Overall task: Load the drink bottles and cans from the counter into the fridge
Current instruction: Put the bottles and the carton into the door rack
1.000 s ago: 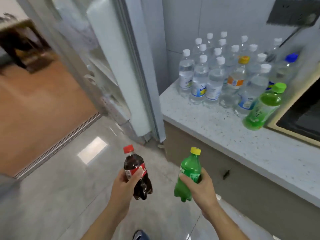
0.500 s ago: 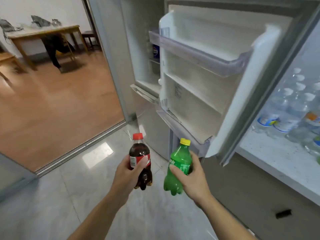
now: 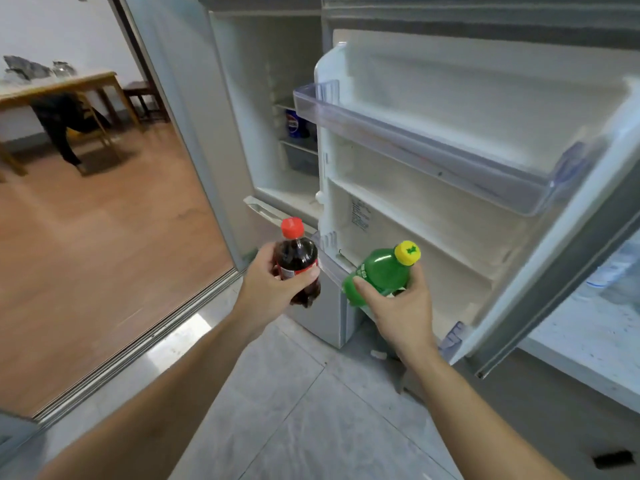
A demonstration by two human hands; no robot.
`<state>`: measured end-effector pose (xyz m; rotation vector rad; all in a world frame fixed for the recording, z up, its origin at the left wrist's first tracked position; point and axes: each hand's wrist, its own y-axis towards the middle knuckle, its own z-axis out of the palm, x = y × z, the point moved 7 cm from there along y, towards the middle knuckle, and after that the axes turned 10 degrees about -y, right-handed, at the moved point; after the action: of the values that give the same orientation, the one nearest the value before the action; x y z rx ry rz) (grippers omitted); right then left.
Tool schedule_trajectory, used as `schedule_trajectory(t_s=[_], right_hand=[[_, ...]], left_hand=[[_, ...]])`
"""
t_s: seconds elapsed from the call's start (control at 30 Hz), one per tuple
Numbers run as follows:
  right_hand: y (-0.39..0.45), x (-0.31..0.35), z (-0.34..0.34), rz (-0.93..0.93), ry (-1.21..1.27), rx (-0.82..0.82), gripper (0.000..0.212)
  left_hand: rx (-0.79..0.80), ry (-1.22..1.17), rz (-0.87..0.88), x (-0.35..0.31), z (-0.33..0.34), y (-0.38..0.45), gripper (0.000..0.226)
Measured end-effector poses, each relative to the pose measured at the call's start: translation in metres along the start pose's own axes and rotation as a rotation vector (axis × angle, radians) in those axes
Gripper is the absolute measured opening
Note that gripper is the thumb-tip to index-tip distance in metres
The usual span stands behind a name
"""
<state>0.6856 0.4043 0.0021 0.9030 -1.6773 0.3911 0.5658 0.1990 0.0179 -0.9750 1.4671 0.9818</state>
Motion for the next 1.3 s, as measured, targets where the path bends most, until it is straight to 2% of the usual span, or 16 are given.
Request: schedule_trajectory(t_s=[0.13,0.3,0.43,0.57,0.7,0.77,0.87,0.97,1.03,1.13,1.2,1.3], right_hand=[[0.032,0.002,0.007,-0.018,-0.084,-0.090,0.069],[0.060,-0.005,0.019,0.015,-0.198,-0.144,0.067],[0.082,-0.022,0.039,0.111,-0.296,-0.119,0.061],[0.101,-0.033,0.060,0.235,-0.457,-0.095,0.050],[0.117,-0.052,0.079,0.405,-0.580,0.033,0.058],[0.118,-0.060,0.088,0.453,-0.632,0.089,0.055],[0.117,-0.062,0.095,0.468,-0.724,0.082,0.052],[0.114,-0.062,0.097,0.502,-0.716,0.049,0.065],[0.112,-0.060,0.095,0.519,-0.727,0.024,0.068],[0.108,-0.052,0.089,0.512,-0.860,-0.030,0.055],[0.106,-0.048,0.086,0.508,-0.921,-0.059,0.045],[0.103,-0.049,0.088,0.514,-0.931,-0.050,0.046]], left_hand=[[0.016,0.022,0.035,-0.004,0.008,0.056,0.051],[0.126,0.090,0.053,0.012,0.038,0.116,0.058],[0.289,0.210,0.077,0.025,0.068,0.155,0.063],[0.425,0.450,0.124,0.035,0.086,0.188,0.054],[0.605,0.690,0.192,0.054,0.097,0.205,0.058],[0.669,0.740,0.234,0.063,0.100,0.209,0.062],[0.716,0.711,0.299,0.068,0.097,0.214,0.063],[0.733,0.598,0.271,0.071,0.087,0.219,0.064],[0.731,0.531,0.264,0.072,0.082,0.221,0.054],[0.701,0.489,0.279,0.073,0.078,0.220,0.042],[0.673,0.463,0.296,0.072,0.077,0.218,0.044],[0.660,0.417,0.304,0.073,0.074,0.215,0.049]])
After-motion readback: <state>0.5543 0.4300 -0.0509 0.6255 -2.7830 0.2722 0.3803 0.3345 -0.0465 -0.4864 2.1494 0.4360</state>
